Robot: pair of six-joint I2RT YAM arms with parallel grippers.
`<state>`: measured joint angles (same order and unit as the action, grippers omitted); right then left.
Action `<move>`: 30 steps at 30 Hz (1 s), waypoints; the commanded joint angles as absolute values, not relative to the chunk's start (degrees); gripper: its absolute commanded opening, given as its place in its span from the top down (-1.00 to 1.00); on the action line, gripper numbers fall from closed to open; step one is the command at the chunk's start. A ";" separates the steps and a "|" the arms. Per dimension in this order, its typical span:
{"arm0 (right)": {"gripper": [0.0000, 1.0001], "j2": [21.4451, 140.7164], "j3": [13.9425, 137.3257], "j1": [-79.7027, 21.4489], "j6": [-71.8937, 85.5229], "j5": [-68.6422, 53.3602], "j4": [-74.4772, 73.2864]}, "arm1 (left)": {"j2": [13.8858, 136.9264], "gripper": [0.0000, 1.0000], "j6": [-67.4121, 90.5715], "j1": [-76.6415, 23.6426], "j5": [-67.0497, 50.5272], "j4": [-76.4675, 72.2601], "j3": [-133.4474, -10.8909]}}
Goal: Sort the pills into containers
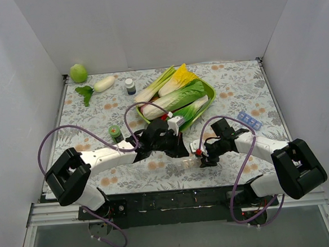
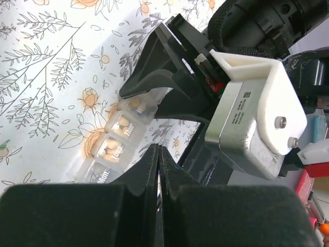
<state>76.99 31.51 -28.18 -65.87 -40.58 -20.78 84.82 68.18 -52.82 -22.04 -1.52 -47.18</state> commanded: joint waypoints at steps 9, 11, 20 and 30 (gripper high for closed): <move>0.72 79.19 30.67 -28.39 -65.13 -33.66 -23.12 | 98.07 1.00 69.17 -52.65 -24.35 -1.93 -42.72; 0.72 79.19 30.67 -28.39 -64.95 -33.49 -23.12 | 101.32 1.00 68.82 -52.73 -23.65 -1.15 -42.98; 0.73 79.10 30.67 -28.39 -64.78 -33.49 -22.94 | 94.85 1.00 69.26 -52.47 -20.92 -0.35 -44.21; 0.68 79.28 31.37 -28.39 -63.46 -33.57 -22.06 | 79.99 1.00 67.51 -52.47 -15.31 1.21 -46.23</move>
